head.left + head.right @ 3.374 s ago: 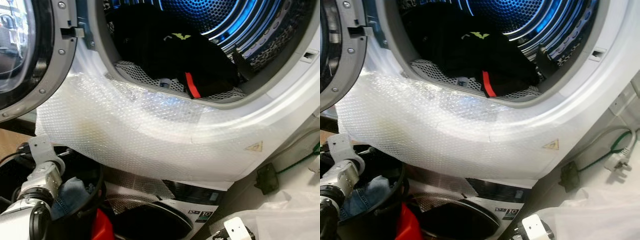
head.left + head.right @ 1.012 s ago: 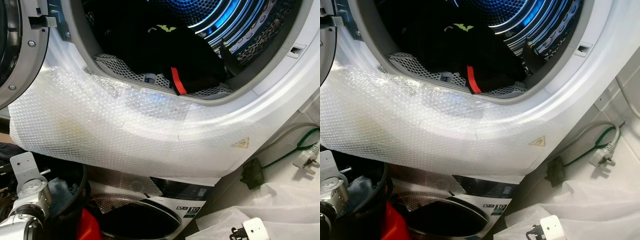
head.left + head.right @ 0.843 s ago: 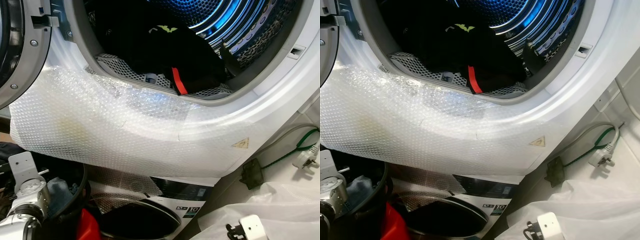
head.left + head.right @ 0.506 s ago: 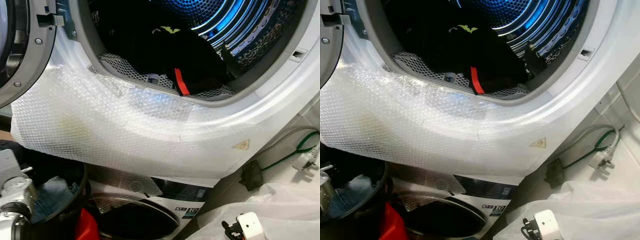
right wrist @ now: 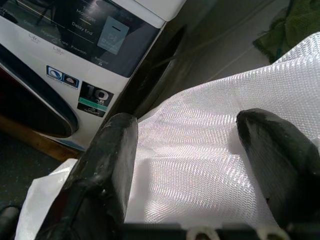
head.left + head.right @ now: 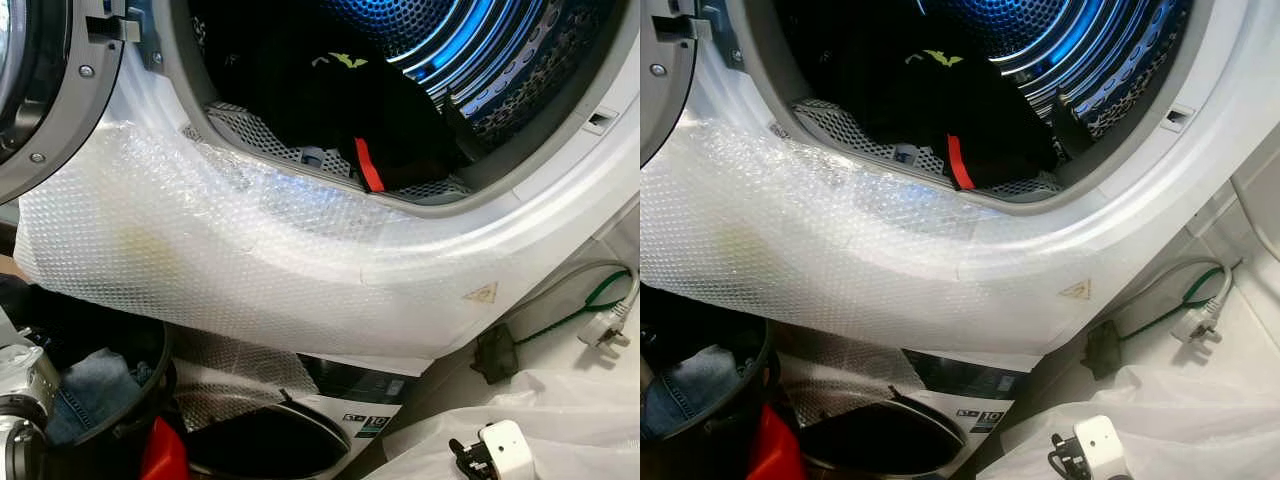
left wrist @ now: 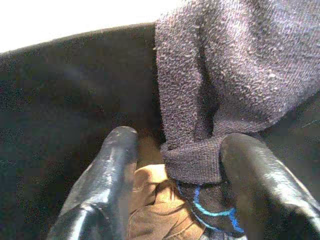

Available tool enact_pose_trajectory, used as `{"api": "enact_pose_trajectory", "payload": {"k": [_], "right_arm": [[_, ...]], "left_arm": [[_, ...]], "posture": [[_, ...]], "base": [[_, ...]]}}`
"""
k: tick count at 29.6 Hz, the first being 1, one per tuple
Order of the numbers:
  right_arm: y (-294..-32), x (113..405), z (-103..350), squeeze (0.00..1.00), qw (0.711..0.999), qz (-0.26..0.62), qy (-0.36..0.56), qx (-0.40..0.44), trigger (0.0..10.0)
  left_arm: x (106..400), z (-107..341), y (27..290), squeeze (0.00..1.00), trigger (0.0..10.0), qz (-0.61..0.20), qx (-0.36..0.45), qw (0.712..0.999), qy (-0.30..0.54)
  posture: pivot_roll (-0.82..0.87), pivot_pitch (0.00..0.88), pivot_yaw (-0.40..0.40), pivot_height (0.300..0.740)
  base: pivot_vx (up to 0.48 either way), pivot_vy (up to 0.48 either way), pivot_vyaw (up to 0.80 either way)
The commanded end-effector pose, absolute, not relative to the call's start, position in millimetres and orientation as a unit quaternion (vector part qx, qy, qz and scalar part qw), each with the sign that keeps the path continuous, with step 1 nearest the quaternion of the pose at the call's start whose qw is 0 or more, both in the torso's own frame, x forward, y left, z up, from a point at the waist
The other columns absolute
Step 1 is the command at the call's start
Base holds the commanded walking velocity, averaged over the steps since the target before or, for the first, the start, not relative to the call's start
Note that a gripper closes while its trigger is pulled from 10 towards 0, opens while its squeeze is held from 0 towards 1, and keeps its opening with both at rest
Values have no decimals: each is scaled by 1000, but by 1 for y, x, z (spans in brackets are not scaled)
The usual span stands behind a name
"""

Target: Clothes washing

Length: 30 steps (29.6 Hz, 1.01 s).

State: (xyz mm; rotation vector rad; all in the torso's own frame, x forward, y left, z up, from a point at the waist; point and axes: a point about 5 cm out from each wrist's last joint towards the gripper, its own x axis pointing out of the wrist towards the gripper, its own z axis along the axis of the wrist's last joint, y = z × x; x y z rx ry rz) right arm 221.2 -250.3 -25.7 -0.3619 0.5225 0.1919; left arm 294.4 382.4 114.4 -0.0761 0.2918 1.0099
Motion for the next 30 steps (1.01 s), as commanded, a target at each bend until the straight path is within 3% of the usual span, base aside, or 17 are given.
{"api": "enact_pose_trajectory", "payload": {"k": [1,30], "right_arm": [[-260,220,-23,0,944,80,259,-189,10000],[-264,216,-23,0,945,49,253,-203,10000]], "left_arm": [[299,116,378,0,0,481,-31,865,140],[309,135,378,0,0,486,-29,868,96]], "posture": [[-202,0,-281,740],[-218,0,-269,740]], "base": [[0,0,0],[0,0,0]]}}
